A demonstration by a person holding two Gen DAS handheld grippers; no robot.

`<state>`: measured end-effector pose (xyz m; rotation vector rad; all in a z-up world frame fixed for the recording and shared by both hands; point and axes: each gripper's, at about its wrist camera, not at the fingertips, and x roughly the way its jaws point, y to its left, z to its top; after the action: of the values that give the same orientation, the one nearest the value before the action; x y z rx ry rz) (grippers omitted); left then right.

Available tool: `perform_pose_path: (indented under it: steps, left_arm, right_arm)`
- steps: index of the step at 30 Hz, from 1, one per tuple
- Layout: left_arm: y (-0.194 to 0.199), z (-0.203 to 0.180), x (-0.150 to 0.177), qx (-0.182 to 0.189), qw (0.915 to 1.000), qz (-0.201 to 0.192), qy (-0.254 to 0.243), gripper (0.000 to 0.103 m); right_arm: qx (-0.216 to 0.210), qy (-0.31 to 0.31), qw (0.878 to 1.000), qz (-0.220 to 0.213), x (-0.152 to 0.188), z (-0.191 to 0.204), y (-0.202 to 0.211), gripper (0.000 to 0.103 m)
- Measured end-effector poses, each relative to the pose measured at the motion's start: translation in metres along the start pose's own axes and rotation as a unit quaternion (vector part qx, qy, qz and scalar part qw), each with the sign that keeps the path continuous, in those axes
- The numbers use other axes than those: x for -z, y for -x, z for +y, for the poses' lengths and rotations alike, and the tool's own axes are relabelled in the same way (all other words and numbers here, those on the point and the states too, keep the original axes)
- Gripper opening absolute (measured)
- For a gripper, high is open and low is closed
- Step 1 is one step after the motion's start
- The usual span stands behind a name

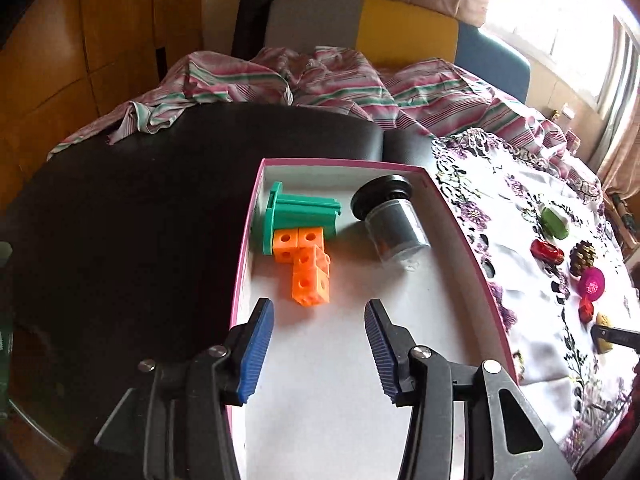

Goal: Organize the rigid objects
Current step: 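Carry the orange cubes into the tray and open the left tool while the right tool holds the egg, then carry the yellow egg into the tray and open the right tool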

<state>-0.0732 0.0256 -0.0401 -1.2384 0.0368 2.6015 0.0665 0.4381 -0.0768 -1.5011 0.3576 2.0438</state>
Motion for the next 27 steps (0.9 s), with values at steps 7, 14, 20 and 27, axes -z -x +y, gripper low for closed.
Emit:
perform_pose_path:
  steps: [7, 14, 20, 27]
  left_arm:
    - [0.016, -0.008, 0.010, 0.001, 0.9999, -0.009, -0.009, 0.053]
    - [0.021, -0.006, 0.017, 0.003, 1.0000, -0.005, -0.005, 0.053]
    - [0.027, -0.001, 0.019, 0.001, 1.0000, -0.009, -0.001, 0.053]
    - [0.031, 0.003, 0.021, 0.002, 0.9999, -0.010, 0.003, 0.053]
  right_arm:
    - [-0.003, 0.000, 1.000, -0.002, 0.000, 0.000, 0.001, 0.043]
    - [-0.032, -0.014, 0.999, -0.006, 0.000, -0.005, 0.004, 0.043]
    - [-0.074, -0.001, 0.996, -0.039, -0.001, 0.006, 0.022, 0.043]
    - [-0.123, 0.040, 0.989, -0.068, -0.002, 0.051, 0.049, 0.043]
